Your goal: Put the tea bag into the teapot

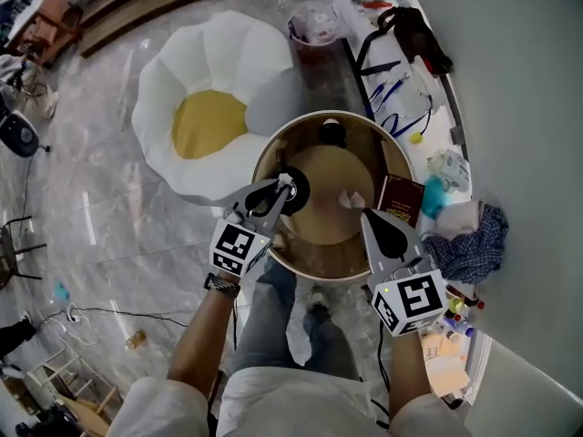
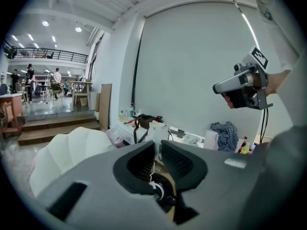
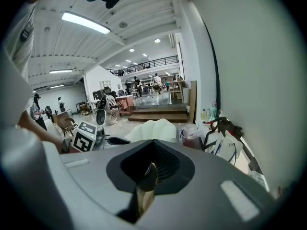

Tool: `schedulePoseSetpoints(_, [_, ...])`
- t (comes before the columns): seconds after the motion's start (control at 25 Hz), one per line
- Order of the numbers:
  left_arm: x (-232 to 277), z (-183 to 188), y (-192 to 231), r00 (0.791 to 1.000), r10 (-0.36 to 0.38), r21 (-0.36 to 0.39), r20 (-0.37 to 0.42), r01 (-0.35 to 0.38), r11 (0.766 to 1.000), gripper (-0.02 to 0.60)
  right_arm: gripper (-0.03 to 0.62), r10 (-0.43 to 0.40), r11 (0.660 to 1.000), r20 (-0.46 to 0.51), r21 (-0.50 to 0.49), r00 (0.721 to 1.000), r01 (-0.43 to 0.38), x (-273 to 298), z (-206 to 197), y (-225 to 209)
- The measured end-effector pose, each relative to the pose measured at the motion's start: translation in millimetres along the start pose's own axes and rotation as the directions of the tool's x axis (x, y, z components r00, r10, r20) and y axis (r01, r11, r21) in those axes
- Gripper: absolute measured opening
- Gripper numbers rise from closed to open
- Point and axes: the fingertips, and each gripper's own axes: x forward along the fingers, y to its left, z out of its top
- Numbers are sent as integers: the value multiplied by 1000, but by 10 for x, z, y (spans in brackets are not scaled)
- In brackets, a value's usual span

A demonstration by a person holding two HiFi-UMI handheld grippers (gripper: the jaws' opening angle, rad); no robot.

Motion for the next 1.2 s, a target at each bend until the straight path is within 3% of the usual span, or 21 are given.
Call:
schedulePoseSetpoints(0.64, [295,-828,55,987,-18,-75,-157,7,997,54,6,-16,999,-70,33,997,19,40,-375,-92])
schedulePoseSetpoints(1.2, [384,-1284,134,936,24,-127,-350,-73,989,58,6,-28,998,-93,60,995,33,49,-522,-101])
